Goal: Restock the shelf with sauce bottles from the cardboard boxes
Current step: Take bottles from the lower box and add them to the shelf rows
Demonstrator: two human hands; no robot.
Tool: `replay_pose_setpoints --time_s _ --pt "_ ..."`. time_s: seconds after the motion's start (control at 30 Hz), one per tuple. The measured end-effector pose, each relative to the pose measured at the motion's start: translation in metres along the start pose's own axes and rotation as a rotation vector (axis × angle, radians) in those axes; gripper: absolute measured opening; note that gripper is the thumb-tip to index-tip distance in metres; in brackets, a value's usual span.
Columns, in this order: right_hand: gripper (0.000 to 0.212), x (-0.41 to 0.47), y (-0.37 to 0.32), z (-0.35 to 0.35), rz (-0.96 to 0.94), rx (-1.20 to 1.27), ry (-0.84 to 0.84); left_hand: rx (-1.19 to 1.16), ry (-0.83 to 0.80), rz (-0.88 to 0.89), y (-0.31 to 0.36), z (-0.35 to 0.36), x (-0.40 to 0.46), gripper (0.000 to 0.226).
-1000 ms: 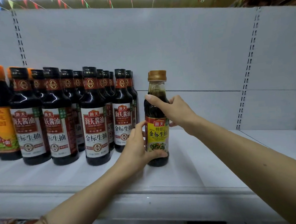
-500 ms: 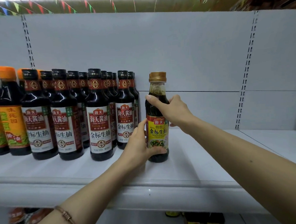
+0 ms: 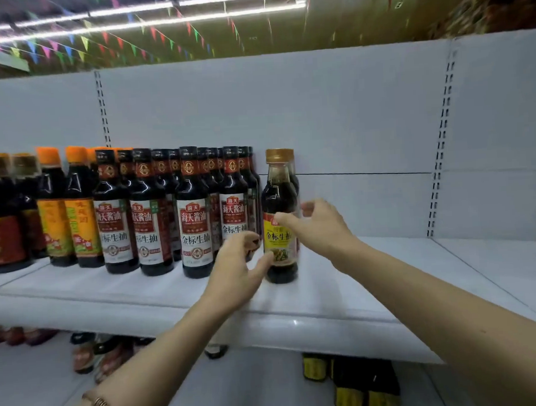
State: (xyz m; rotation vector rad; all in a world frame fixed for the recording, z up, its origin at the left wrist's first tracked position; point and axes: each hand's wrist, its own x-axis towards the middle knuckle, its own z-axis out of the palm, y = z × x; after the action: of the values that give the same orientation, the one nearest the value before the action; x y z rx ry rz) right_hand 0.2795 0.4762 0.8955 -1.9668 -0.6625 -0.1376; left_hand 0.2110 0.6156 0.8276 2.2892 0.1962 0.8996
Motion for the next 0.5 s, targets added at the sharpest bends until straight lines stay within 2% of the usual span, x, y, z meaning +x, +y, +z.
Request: replay_pose_setpoints --time_s 0.1,0.3,0.5 --pt "0.042 -0.035 -0.008 0.001 -0.081 0.062 -0.142 -0.015 0.076 0.001 0.006 -0.019 -0.039 0.025" --pt "0.033 -0.091 -0.023 0.051 -0.162 0.160 -0.410 0.029 0.104 -0.147 -0.013 -0.067 -0.122 0.019" --pt "0.033 -0.123 -0.060 0.114 -0.221 0.186 -0.641 0.120 0.138 -0.313 -0.042 -0.136 -0.188 0.011"
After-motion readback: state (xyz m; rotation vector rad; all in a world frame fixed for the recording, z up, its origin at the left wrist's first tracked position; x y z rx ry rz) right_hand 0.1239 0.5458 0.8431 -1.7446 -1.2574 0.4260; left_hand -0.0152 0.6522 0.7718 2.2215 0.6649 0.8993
